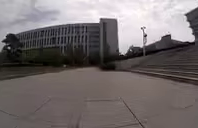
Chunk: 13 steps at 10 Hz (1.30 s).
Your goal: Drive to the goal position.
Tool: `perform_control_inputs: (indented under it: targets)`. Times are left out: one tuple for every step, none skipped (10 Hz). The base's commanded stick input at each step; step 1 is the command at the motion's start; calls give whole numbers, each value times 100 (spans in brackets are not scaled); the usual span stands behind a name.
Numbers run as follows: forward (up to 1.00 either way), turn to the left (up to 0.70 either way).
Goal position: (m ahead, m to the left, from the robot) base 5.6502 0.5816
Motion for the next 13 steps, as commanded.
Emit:
perform_control_inputs:
  targets:
    - [66,0]
    - [66,0]
    - [66,0]
    - [66,0]
    - [66,0]
    - [66,0]
    - [66,0]
    - [66,0]
    - [66,0]
    - [66,0]
    - [66,0]
    - [66,0]
    - [66,0]
